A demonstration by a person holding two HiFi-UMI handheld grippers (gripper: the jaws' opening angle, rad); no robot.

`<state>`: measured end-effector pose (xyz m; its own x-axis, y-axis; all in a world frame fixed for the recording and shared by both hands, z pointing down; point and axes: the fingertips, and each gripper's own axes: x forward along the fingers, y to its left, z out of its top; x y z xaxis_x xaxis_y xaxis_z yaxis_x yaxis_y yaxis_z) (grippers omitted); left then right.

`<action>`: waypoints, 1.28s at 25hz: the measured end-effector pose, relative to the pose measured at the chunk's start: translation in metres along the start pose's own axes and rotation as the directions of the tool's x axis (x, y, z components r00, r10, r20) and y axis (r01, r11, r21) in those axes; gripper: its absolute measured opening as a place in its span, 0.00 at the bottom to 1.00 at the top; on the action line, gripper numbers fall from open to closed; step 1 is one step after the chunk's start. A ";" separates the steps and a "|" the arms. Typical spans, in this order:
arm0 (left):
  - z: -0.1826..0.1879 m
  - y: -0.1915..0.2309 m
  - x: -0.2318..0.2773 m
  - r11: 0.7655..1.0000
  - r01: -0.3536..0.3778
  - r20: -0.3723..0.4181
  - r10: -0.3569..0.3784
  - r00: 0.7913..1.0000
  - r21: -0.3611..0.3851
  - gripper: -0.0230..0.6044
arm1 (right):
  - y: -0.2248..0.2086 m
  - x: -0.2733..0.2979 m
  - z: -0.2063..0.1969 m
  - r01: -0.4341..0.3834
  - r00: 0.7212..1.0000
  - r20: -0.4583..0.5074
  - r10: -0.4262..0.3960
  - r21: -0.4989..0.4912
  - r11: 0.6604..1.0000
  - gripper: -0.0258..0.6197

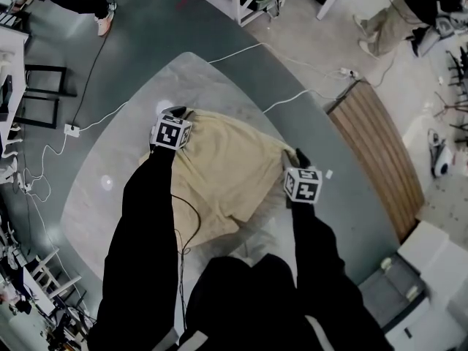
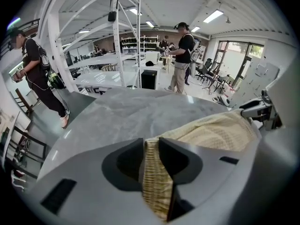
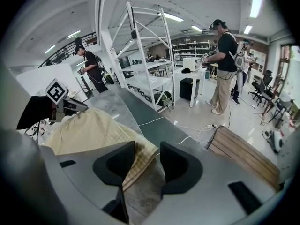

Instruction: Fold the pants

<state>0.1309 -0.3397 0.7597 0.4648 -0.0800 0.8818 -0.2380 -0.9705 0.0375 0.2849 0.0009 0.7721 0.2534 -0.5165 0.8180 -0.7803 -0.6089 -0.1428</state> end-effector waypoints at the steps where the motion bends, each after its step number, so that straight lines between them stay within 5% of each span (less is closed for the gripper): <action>1: 0.000 0.000 0.001 1.000 0.002 0.000 -0.002 1.000 0.003 0.20 | 0.002 0.000 0.001 -0.007 1.000 0.003 0.007 -0.012 1.000 0.30; 8: 0.001 -0.001 -0.005 0.999 0.006 0.011 -0.007 1.000 0.038 0.15 | 0.017 -0.007 0.003 -0.039 0.999 0.025 0.041 -0.066 0.997 0.09; 32: -0.011 -0.011 -0.162 0.995 -0.087 0.224 0.076 0.972 0.040 0.13 | 0.098 -0.162 0.026 -0.138 0.956 0.227 0.186 -0.210 0.968 0.08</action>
<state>0.0486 -0.3136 0.6219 0.6244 -0.2019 0.7545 -0.2434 -0.9682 -0.0577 0.1821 0.0091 0.6117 0.2269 -0.7438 0.6286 -0.9105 -0.3912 -0.1341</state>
